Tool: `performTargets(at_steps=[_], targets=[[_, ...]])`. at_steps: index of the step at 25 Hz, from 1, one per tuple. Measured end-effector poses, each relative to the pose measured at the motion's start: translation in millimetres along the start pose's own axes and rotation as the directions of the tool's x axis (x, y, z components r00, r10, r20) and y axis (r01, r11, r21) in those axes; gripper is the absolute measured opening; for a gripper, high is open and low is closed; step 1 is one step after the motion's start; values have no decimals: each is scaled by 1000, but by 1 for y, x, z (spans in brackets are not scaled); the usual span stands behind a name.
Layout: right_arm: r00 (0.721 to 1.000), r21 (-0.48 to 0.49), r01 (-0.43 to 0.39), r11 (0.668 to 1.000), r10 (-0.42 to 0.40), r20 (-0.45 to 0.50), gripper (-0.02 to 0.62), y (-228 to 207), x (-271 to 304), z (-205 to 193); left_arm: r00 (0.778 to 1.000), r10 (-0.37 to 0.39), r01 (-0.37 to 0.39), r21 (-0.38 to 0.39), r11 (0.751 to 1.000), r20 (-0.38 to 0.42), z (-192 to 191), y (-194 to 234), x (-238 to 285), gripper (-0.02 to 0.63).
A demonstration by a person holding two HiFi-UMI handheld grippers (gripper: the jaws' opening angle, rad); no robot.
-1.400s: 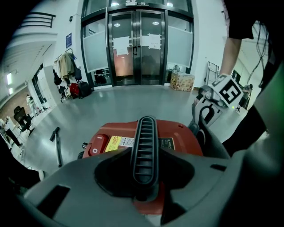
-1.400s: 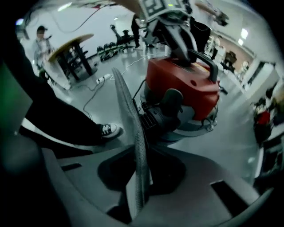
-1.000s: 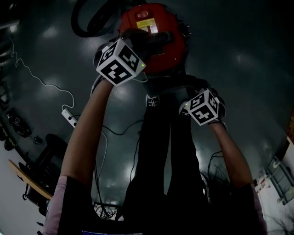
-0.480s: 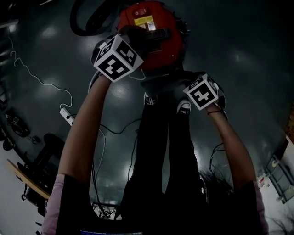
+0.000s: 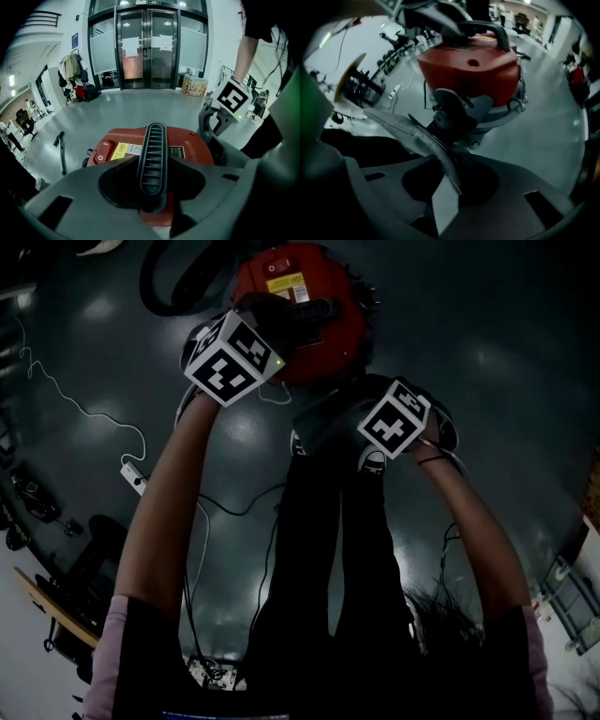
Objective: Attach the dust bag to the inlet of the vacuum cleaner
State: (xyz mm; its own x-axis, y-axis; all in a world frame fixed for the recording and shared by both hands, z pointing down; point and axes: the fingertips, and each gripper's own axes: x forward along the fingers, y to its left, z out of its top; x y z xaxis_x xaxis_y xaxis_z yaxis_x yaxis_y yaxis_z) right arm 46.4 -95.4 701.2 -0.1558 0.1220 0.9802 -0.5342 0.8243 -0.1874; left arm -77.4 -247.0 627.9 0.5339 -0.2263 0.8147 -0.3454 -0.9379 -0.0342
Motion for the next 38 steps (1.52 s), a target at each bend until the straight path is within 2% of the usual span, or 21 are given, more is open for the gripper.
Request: performTargets(at_steps=[1, 2, 4, 5, 6, 8, 11, 16, 18, 20, 22, 26, 29, 30, 32, 33, 35, 38], targets=[[1000, -24, 16, 1000, -17, -7, 80, 0, -1, -1, 1000, -2, 2, 0, 1000, 1, 1, 0, 0, 147], [1000, 30, 3, 1000, -3, 2, 80, 0, 1, -4, 1000, -2, 2, 0, 1000, 2, 1, -1, 0, 147], [996, 231, -75, 970, 61, 66, 80, -2, 5, -10, 1000, 0, 0, 1, 1000, 1, 0, 0, -1, 147], [992, 279, -100, 955, 74, 101, 80, -2, 7, -11, 1000, 1, -1, 1, 1000, -1, -1, 0, -1, 147], [990, 270, -96, 958, 65, 122, 80, -1, 6, -10, 1000, -2, 2, 1, 1000, -3, -2, 0, 0, 147], [991, 178, -30, 984, 7, 131, 80, 0, 3, -7, 1000, -10, 11, 5, 1000, -5, -2, -2, 1, 147], [991, 85, 26, 996, -36, 129, 81, 3, -1, -6, 1000, -22, 22, 14, 1000, -6, -1, -2, 0, 147], [993, -72, -44, 996, 51, 102, 139, 12, -10, -7, 1000, -25, 25, 16, 1000, -6, -3, 0, -2, 147], [994, -120, -50, 991, 61, 88, 155, 11, -17, -11, 1000, -26, 26, 18, 999, -5, -3, -1, -1, 147], [995, -140, -48, 989, 59, 76, 158, 9, -24, -16, 1000, -26, 27, 21, 999, -6, -3, -2, -1, 147], [994, -108, -50, 993, 60, 87, 158, 6, -32, -19, 1000, -20, 20, 11, 1000, -2, -2, -1, -2, 147], [981, 35, -79, 996, 72, 178, 156, 9, -51, -18, 999, 16, -13, -71, 997, 42, 2, 2, -13, 183], [975, 100, -85, 991, 62, 214, 155, 14, -61, -23, 994, 60, -48, -123, 991, 95, 9, 3, -35, 181], [972, 130, -86, 988, 55, 227, 146, 15, -64, -24, 990, 75, -56, -152, 987, 120, 12, 2, -45, 181], [963, 212, -97, 972, 38, 268, 82, 18, -73, -24, 982, 96, -62, -207, 976, 161, 14, -5, -68, 181], [955, 254, -112, 961, 34, 293, 50, 21, -78, -24, 979, 102, -60, -233, 971, 174, 13, -13, -80, 181], [941, 315, -154, 937, 42, 336, 48, 30, -91, -26, 975, 110, -48, -296, 954, 196, 12, -36, -102, 181], [922, 327, -179, 928, 43, 384, 44, 46, -115, -27, 964, 133, -25, -418, 908, 231, 15, -79, -133, 179]])
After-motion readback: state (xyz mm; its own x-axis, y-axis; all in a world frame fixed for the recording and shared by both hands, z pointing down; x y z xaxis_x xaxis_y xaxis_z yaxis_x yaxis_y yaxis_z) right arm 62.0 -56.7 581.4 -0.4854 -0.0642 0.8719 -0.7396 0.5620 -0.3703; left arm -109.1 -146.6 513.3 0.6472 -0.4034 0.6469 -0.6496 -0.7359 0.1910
